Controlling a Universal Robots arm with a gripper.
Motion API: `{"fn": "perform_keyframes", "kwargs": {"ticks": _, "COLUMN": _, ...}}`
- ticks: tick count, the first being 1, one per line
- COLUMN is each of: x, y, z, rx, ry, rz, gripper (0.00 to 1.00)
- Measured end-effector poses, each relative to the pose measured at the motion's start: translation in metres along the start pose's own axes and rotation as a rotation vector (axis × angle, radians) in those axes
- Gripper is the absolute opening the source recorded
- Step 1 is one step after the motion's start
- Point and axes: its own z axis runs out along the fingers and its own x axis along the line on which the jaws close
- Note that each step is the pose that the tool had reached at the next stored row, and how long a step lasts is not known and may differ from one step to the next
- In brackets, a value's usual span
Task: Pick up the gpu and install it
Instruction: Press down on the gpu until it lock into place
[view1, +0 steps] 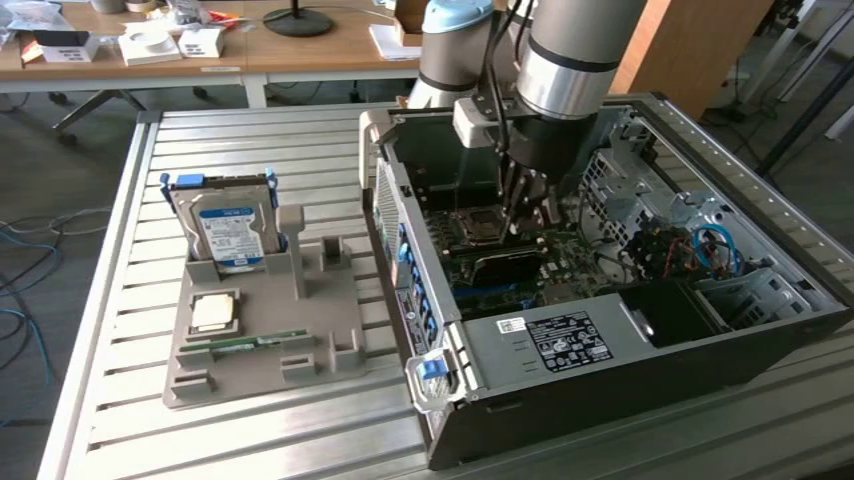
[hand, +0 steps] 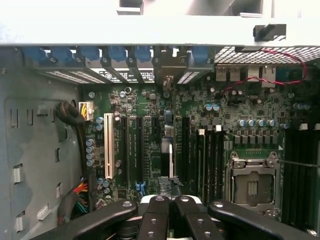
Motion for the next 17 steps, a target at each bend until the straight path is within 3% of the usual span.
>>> {"fn": "perform_keyframes", "kwargs": {"ticks": 17, "x": -0.0035, "y": 0.0034, "z": 0.0059, "rx": 0.0001, "ry": 0.0006, "rz": 0.003, "gripper": 0.11}}
